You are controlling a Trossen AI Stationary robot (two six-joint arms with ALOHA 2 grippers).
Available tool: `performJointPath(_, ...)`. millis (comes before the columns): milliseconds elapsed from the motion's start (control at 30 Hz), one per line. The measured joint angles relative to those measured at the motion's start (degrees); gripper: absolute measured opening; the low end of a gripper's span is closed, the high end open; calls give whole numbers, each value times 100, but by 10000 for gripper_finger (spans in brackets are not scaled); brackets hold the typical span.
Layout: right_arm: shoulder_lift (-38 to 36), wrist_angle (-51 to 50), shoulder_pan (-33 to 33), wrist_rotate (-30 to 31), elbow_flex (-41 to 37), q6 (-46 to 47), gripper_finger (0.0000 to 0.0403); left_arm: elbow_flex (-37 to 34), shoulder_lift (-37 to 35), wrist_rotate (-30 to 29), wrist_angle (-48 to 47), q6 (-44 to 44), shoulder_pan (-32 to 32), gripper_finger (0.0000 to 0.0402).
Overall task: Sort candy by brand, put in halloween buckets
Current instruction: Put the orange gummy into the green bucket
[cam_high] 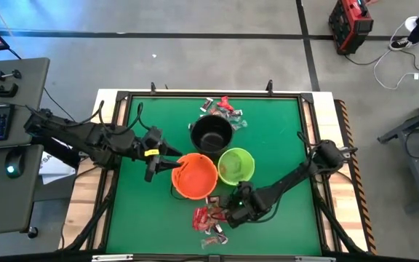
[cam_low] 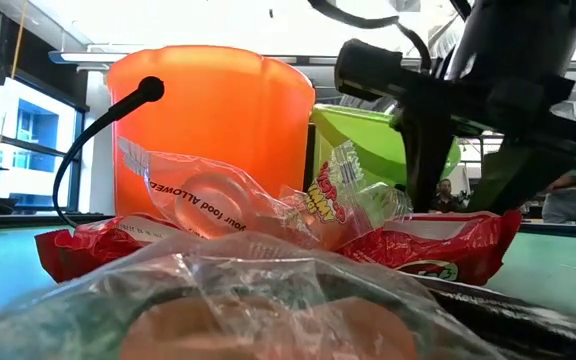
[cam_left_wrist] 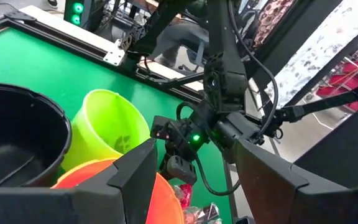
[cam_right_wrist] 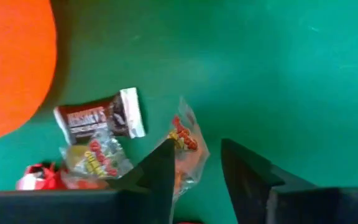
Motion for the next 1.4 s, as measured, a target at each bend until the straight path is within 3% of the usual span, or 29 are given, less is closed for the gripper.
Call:
performJointPath(133,-25,-1,2,74,0,-29,85,0,0,0,2,0,0,202)
performJointPath(333,-182,43,131,161,0,-49,8,0,0,0,4,0,0,202)
performJointPath(633,-982,3,696,95,0,-304,3,0,-11,0,-2,2,0,202)
performJointPath(733,-1467,-26,916,577,0,-396,1,2,-13,0,1,4,0,202)
performJointPath(833,-1944,-165,980,1599,1,-613,1,1,-13,-2,4,7,0,202)
performJointPath(933,-2339,-696,798,2440,7,-775,0,2,-13,-55,4,9,2,202)
performJointPath(1000,-2479,-1130,556,2679,7,-926,0,2,-13,-105,11,9,2,202)
performJointPath(1167,-2549,-1912,-245,2327,7,-1559,0,2,-13,-155,15,2,2,202)
performJointPath(1400,-2514,-1663,-869,1599,4,-3080,0,2,-15,-155,18,-206,2,202)
